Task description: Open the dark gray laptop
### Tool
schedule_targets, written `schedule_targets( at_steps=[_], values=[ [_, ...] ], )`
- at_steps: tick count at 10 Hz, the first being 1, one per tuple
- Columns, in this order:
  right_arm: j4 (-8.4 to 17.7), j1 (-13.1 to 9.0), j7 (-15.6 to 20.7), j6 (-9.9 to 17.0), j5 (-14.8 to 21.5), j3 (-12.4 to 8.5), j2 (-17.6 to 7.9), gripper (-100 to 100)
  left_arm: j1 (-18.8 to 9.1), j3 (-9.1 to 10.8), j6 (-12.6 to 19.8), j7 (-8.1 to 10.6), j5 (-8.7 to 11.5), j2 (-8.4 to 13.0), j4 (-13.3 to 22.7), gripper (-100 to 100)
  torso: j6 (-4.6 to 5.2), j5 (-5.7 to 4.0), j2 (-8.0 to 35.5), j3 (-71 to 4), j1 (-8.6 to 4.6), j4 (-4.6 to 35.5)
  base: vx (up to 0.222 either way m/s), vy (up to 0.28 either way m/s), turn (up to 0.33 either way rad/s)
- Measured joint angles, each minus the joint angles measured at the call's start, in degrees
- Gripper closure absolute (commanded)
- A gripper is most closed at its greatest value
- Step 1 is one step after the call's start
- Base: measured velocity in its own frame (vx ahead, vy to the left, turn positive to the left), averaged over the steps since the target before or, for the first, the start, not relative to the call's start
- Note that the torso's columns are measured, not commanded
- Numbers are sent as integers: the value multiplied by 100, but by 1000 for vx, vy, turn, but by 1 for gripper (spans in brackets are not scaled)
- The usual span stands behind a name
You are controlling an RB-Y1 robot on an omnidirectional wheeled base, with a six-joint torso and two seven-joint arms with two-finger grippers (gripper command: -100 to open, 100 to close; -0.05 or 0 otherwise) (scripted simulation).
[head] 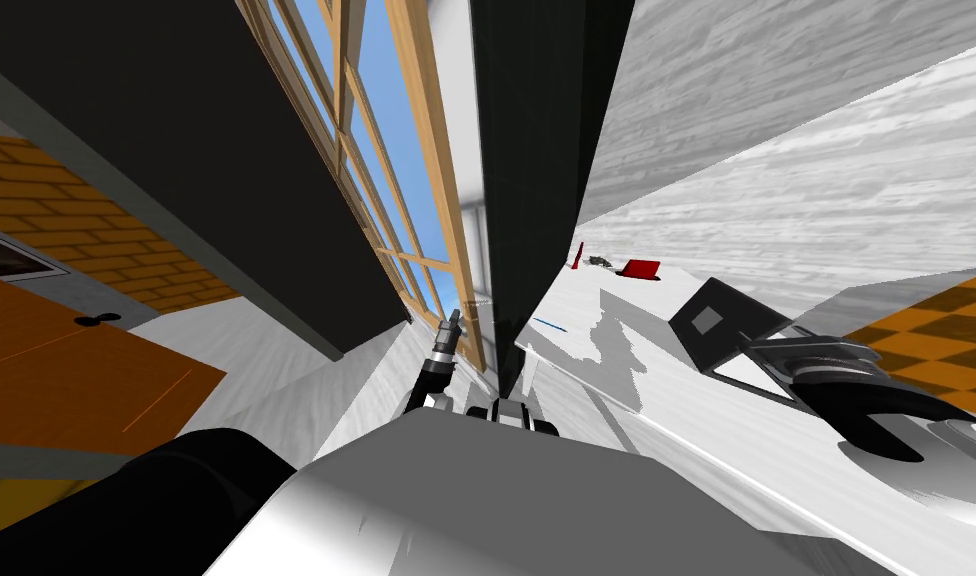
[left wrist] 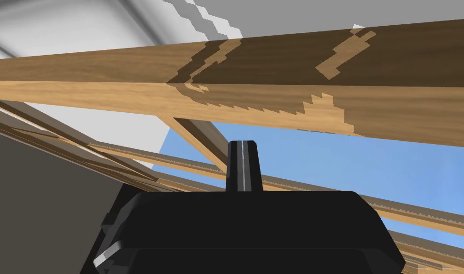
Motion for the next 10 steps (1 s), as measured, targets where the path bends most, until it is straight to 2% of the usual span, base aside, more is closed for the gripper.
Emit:
schedule_targets(
  at_steps=[7,10],
  values=[
    [311,-293,-622,-177,-571,11,78,100,1,-1,0,0,0,-1,0,0,-9,-1,-25,-14,9,-8,-50,-58,0],
    [447,-506,-853,-388,-808,-62,439,100,1,1,0,0,0,1,0,0,6,-23,-17,-9,-45,-11,-47,-125,-35]
  ],
)
